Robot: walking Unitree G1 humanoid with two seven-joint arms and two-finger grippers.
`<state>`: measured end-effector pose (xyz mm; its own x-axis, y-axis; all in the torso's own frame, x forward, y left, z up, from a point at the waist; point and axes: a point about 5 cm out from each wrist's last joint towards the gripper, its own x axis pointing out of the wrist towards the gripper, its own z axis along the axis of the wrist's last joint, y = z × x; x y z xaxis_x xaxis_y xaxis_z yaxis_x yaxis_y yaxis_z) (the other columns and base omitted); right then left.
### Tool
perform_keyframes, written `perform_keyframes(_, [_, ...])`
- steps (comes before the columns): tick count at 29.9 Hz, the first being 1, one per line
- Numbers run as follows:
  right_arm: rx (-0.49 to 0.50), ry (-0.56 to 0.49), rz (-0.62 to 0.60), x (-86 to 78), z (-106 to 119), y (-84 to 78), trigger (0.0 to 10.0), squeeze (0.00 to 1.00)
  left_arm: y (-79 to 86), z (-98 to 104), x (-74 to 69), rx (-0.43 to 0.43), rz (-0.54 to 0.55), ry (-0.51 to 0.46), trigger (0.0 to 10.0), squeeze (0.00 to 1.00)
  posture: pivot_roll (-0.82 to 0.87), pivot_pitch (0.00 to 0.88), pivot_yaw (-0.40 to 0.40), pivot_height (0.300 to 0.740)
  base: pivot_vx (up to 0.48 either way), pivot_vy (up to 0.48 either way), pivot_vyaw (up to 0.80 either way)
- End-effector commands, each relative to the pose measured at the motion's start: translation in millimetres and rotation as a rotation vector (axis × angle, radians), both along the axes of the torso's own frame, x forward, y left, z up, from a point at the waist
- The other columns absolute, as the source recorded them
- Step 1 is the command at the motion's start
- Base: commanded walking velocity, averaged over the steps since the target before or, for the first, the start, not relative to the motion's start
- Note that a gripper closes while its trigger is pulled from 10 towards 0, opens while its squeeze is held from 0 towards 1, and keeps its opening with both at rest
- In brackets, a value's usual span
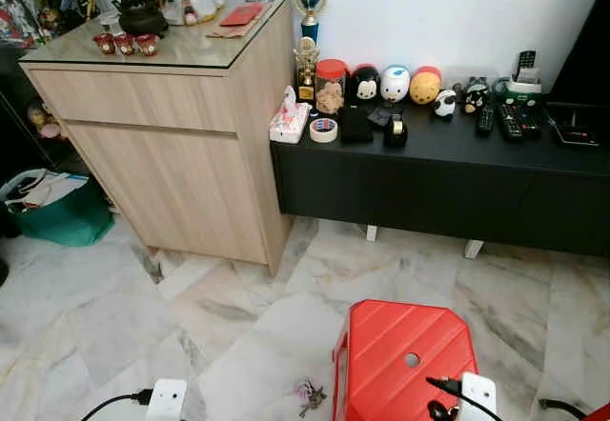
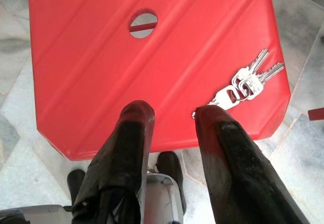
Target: Hang keys on a hook
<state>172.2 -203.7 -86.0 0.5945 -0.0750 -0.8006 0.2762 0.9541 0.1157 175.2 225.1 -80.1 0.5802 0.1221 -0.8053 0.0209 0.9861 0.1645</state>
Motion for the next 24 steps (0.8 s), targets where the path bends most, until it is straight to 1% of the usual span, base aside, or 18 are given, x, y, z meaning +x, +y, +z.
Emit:
perform_keyframes(1, [0.009, 0.019, -0.021, -3.9, -1.8, -1.5, 10.0, 0.00, 2.4, -3.7, -8.0, 0.011, -0.007, 0.047, 10.0, 0.00, -0.05, 0.000, 0.030, 0.740, 0.000, -0.281, 0.00])
perform_keyframes(4, [0.007, 0.022, -0.019, -4.8, -2.0, -2.6, 10.0, 0.00, 0.3, -4.8, -9.2, -0.001, -0.003, 0.053, 10.0, 0.00, -0.05, 0.000, 0.029, 0.740, 0.000, -0.309, 0.00])
perform_keyframes(16, [0.006, 0.025, -0.016, -5.9, -2.1, -5.0, 10.0, 0.00, 1.5, -6.0, -12.3, 0.007, 0.004, 0.062, 10.0, 0.00, -0.05, 0.000, 0.018, 0.740, 0.000, -0.305, 0.00])
perform_keyframes(20, [0.002, 0.014, -0.016, -4.9, -1.2, -6.1, 10.0, 0.00, 0.5, -6.6, -13.4, 0.000, 0.016, 0.060, 10.0, 0.00, -0.04, 0.000, 0.015, 0.740, 0.000, 0.000, 0.00])
perform_keyframes(24, [-0.012, -0.027, -0.022, 3.0, 3.4, -9.2, 10.0, 0.00, -0.8, -7.0, -13.7, -0.004, 0.015, 0.059, 10.0, 0.00, -0.04, 0.000, 0.012, 0.740, 0.000, 0.000, 0.00])
